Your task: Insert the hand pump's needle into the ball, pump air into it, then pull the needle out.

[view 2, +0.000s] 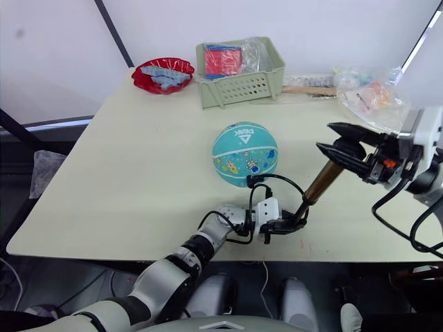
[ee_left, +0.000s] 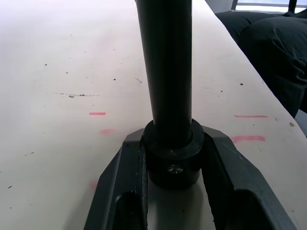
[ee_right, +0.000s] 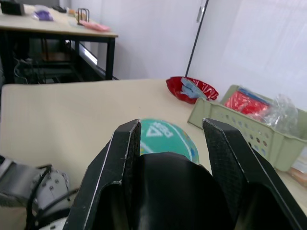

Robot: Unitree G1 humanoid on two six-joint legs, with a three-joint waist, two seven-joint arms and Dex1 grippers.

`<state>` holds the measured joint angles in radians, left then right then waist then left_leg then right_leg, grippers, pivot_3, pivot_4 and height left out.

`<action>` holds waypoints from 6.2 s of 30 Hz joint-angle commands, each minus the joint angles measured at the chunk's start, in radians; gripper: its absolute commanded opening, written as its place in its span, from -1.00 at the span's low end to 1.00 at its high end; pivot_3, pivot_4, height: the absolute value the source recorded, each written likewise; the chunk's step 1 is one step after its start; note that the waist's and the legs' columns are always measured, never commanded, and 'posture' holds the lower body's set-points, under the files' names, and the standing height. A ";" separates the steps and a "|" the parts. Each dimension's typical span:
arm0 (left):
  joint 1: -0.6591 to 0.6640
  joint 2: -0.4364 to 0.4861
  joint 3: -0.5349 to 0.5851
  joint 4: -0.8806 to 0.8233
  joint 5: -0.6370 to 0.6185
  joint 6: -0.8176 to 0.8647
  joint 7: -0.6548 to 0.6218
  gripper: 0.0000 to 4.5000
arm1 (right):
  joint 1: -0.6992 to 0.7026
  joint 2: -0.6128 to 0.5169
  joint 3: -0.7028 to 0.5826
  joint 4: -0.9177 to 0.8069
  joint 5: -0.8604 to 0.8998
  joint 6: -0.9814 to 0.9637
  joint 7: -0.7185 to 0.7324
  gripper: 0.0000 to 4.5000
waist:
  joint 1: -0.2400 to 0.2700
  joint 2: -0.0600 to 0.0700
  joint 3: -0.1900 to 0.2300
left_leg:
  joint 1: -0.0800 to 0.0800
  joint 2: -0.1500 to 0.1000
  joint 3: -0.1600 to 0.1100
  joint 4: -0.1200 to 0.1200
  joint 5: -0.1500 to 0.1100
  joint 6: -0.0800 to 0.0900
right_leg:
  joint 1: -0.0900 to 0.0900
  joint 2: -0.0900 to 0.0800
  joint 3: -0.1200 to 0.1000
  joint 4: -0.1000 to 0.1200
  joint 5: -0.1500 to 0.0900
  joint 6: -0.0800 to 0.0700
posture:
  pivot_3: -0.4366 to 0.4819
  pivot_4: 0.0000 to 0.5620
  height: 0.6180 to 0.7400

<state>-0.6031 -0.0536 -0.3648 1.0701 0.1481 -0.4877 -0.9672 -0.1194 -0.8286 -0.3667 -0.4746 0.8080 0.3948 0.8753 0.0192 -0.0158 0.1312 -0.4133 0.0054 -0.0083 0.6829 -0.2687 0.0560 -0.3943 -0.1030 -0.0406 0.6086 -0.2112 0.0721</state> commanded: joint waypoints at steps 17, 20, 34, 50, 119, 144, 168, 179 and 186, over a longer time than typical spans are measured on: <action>0.071 0.043 -0.051 0.042 0.065 0.035 -0.016 -0.54 | 0.140 0.228 0.332 0.136 -0.355 -0.248 -0.017 -0.31 | -0.004 -0.004 -0.013 | 0.002 0.001 -0.001 -0.001 0.000 0.000 | 0.001 0.002 0.000 0.000 0.000 0.000 | -0.05 -0.47 0.96; 0.072 0.045 -0.051 0.043 0.066 0.035 -0.016 -0.54 | 0.116 0.215 0.309 0.105 -0.329 -0.225 -0.014 -0.31 | -0.004 -0.002 -0.012 | 0.002 0.001 -0.001 -0.001 0.000 0.000 | 0.000 0.002 0.000 0.000 0.000 0.000 | -0.05 -0.47 0.96; 0.083 0.054 -0.060 0.048 0.073 0.026 -0.022 -0.54 | -0.137 0.028 -0.006 0.001 0.052 0.056 -0.025 -0.31 | -0.004 0.009 0.003 | -0.001 0.001 0.000 -0.001 0.000 0.000 | -0.001 0.002 0.000 0.000 0.000 0.000 | -0.05 -0.47 0.96; 0.077 0.055 -0.058 0.050 0.071 0.027 -0.023 -0.54 | -0.123 -0.038 0.030 -0.012 0.054 0.145 -0.021 -0.31 | -0.003 0.010 0.004 | -0.001 0.000 0.000 -0.001 0.000 0.000 | -0.001 0.001 0.000 0.000 0.000 0.000 | -0.05 -0.47 0.96; 0.053 0.046 -0.060 0.060 0.059 0.042 -0.003 -0.54 | 0.045 0.075 0.176 0.044 -0.173 -0.041 -0.002 -0.31 | -0.003 -0.001 -0.004 | 0.001 0.001 -0.001 -0.001 0.000 0.000 | 0.000 0.002 0.000 0.001 -0.001 -0.002 | -0.05 -0.47 0.96; 0.051 0.047 -0.060 0.058 0.053 0.045 -0.002 -0.54 | 0.000 0.172 0.133 0.024 -0.111 -0.024 -0.047 -0.31 | -0.002 0.003 -0.002 | 0.000 0.001 0.000 -0.001 0.000 0.000 | -0.001 0.001 0.000 0.001 -0.001 -0.002 | -0.05 -0.47 0.96; 0.050 0.045 -0.069 0.058 0.052 0.041 -0.009 -0.54 | -0.277 -0.042 -0.070 0.044 0.099 0.162 -0.087 -0.31 | -0.002 0.009 0.007 | -0.002 -0.001 0.001 0.000 0.000 0.000 | -0.001 0.000 0.000 0.001 -0.001 -0.002 | -0.05 -0.47 0.96; 0.050 0.042 -0.069 0.056 0.047 0.046 -0.009 -0.54 | -0.011 0.012 0.083 0.001 -0.106 0.025 -0.014 -0.31 | -0.002 0.005 0.005 | 0.000 0.000 0.000 0.000 0.000 0.000 | 0.000 0.000 0.000 0.001 -0.001 -0.001 | -0.05 -0.47 0.96; 0.054 0.038 -0.068 0.049 0.048 0.054 0.004 -0.54 | 0.112 0.116 0.223 0.082 -0.246 -0.128 0.011 -0.31 | -0.002 -0.002 -0.003 | 0.001 0.001 -0.001 0.000 0.000 0.000 | 0.000 0.002 0.000 0.001 -0.001 -0.002 | -0.05 -0.47 0.96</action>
<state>-0.5939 -0.0396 -0.3926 1.0508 0.1329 -0.4863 -0.9537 -0.0538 -0.7204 -0.2033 -0.4479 0.6319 0.2725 0.8670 0.0168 -0.0178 0.1284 -0.4126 0.0059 -0.0092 0.6825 -0.2685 0.0556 -0.3940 -0.1011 -0.0409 0.6094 -0.2121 0.0705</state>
